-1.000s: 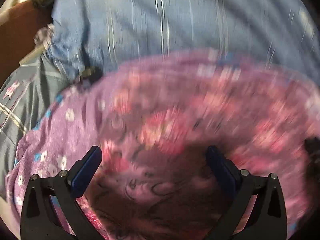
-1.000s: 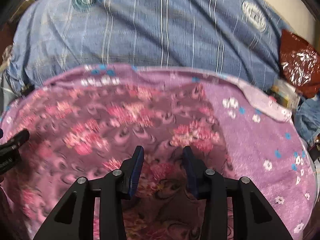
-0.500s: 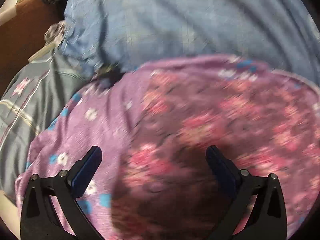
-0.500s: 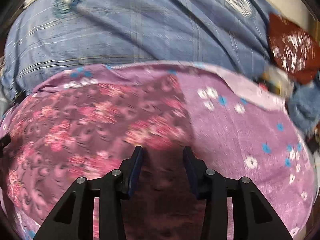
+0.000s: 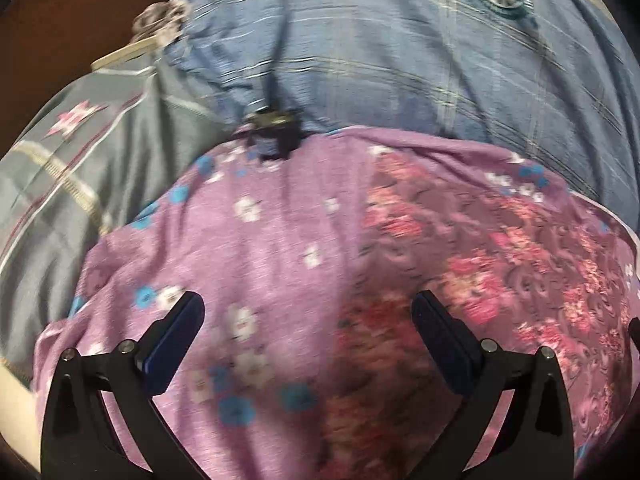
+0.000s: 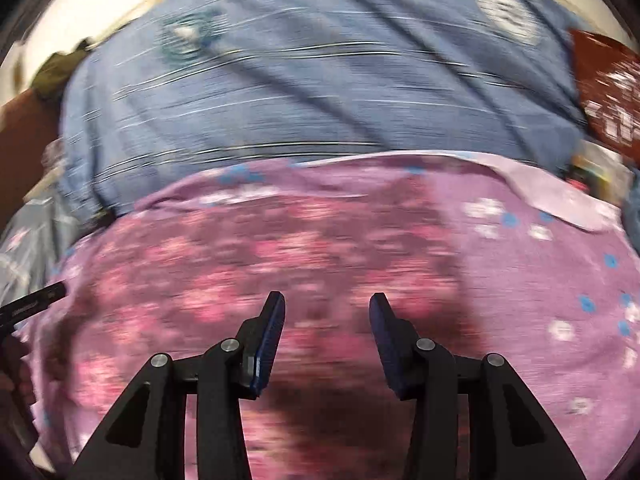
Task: Fold small clothes
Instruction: 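Grasp the shirt's side edge with the left gripper and fold it over the body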
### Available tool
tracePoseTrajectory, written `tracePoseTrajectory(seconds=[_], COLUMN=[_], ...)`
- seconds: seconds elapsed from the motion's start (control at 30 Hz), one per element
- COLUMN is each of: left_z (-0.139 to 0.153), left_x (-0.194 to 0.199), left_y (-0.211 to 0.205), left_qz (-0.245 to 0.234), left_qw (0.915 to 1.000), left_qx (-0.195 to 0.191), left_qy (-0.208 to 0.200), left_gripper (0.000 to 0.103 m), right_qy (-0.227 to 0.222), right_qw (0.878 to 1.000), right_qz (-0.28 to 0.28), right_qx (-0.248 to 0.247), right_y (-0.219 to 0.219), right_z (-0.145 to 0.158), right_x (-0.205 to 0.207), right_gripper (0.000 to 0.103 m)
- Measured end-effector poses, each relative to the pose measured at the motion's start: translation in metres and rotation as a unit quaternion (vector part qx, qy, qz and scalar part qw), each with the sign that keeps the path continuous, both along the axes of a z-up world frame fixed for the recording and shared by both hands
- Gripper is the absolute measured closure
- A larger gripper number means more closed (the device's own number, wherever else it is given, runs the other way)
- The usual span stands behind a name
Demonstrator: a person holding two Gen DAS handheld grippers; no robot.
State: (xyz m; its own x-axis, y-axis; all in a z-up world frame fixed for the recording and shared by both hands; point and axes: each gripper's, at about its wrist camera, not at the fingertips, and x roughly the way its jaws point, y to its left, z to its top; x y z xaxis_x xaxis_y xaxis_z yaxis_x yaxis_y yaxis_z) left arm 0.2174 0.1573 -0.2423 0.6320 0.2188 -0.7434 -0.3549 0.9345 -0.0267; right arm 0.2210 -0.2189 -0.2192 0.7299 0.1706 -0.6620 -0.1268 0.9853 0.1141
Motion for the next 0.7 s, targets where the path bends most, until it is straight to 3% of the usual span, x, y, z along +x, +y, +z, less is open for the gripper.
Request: tracePoseTrajectory(seconds=[0.13, 0.2, 0.3, 0.33, 0.43, 0.57, 0.7], left_z=[0.006, 0.009, 0.002, -0.001, -0.005, -0.012, -0.018], left_x=[-0.028, -0.049, -0.084, -0.094, -0.119, -0.136, -0.139], left_y=[0.016, 0.021, 0.024, 0.024, 0.016, -0.013, -0.042], left_qz=[0.021, 0.025, 0.029, 0.029, 0.022, -0.014, -0.035], left_qw=[0.9995, 0.9988, 0.9958, 0.9939, 0.9859, 0.9763, 0.9534], left_qx=[-0.018, -0.031, -0.078, -0.1, -0.159, -0.21, -0.291], left_qy=[-0.015, -0.029, -0.036, -0.036, -0.045, -0.05, -0.07], left_gripper=[0.0, 0.0, 0.0, 0.0, 0.0, 0.0, 0.001], right_qy=[0.022, 0.073, 0.06, 0.064, 0.064, 0.032, 0.042], right_qw=[0.998, 0.994, 0.993, 0.993, 0.995, 0.995, 0.993], right_qz=[0.057, 0.078, 0.08, 0.08, 0.071, 0.07, 0.087], right_qx=[0.001, -0.026, -0.064, -0.058, 0.025, 0.058, 0.07], right_y=[0.046, 0.067, 0.078, 0.077, 0.058, 0.048, 0.05], right_z=[-0.01, -0.03, -0.036, -0.035, -0.024, -0.009, -0.008], right_x=[-0.004, -0.001, -0.006, -0.006, -0.01, -0.023, -0.028], right_gripper=[0.062, 0.061, 0.061, 0.061, 0.061, 0.06, 0.06])
